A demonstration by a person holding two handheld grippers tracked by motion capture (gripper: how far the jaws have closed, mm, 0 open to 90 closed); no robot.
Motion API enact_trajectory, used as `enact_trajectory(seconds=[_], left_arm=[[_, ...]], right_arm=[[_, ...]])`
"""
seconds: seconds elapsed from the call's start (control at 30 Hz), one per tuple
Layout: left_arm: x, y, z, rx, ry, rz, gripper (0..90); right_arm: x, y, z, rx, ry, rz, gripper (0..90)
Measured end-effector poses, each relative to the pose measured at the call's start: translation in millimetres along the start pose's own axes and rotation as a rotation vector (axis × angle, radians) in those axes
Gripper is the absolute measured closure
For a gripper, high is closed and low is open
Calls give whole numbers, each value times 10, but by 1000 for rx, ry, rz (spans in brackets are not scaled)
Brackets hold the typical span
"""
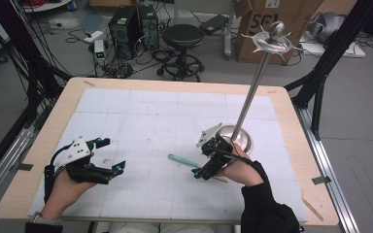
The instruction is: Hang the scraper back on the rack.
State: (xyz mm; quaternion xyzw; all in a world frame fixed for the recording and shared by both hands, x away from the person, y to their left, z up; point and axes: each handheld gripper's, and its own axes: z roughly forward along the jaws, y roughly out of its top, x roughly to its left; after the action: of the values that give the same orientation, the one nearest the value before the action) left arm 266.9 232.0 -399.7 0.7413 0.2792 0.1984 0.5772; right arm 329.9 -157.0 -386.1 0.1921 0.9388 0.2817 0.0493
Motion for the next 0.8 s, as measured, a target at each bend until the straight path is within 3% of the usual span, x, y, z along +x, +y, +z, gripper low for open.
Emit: enact_trajectory(seconds=[0.13, 0.2, 0.27, 0.43, 0.73, 0.8], left_arm=[[9, -17, -14, 4, 1, -6, 39], [21, -28, -38, 4, 11, -10, 39], [29, -37, -63, 3, 16, -13, 39], [35, -38, -102, -2, 23, -17, 39], [51, -53, -114, 3, 27, -23, 39], [50, -54, -115, 4, 29, -23, 39]], right_arm=[[-36, 21, 63, 21, 7, 12, 88], [-52, 18, 95, 55, -1, 1, 167], [-58, 14, 135, 84, -14, 11, 185], [-43, 14, 215, 152, -15, 16, 408], [-62, -24, 279, 261, -49, -13, 594], [-73, -26, 282, 263, -49, -12, 620]])
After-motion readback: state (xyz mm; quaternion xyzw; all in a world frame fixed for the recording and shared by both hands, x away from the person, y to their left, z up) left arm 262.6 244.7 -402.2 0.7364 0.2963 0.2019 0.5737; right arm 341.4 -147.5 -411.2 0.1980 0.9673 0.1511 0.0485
